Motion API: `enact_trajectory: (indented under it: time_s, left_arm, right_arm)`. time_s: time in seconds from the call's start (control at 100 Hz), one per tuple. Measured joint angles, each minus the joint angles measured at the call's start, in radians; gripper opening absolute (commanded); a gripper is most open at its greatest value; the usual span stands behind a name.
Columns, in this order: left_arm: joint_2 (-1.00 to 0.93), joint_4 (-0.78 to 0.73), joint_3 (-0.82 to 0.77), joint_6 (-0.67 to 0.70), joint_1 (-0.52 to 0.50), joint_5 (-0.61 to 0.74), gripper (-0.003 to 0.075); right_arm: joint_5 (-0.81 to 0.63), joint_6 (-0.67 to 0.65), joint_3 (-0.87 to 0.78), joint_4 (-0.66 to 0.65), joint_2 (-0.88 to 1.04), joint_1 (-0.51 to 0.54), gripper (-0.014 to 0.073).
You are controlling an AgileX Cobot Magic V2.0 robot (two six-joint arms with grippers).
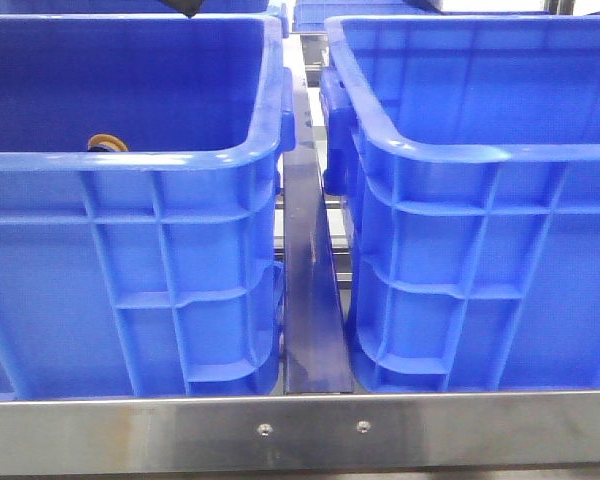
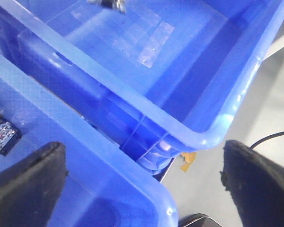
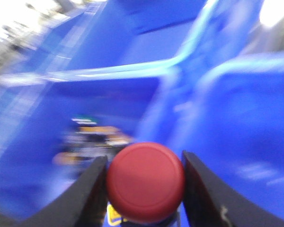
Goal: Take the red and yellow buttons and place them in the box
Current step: 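Lower the red button into the empty bin and open the right gripper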
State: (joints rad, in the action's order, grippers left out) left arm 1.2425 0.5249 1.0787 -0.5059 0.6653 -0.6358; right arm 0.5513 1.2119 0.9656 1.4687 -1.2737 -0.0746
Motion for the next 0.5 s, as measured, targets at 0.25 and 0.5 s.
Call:
enact_trajectory:
  time_s: [0.25, 0.5]
  left_arm:
    - [0.0, 0.0, 0.0, 0.0, 0.0, 0.0, 0.0617]
    - [0.0, 0.0, 0.0, 0.0, 0.0, 0.0, 0.0617]
  right_arm:
    - [-0.285, 0.245, -0.042, 0.008, -0.058, 0.0, 0.0224]
    - [-0.454, 0.285, -0.008, 0.028, -0.224, 0.002, 0.0224]
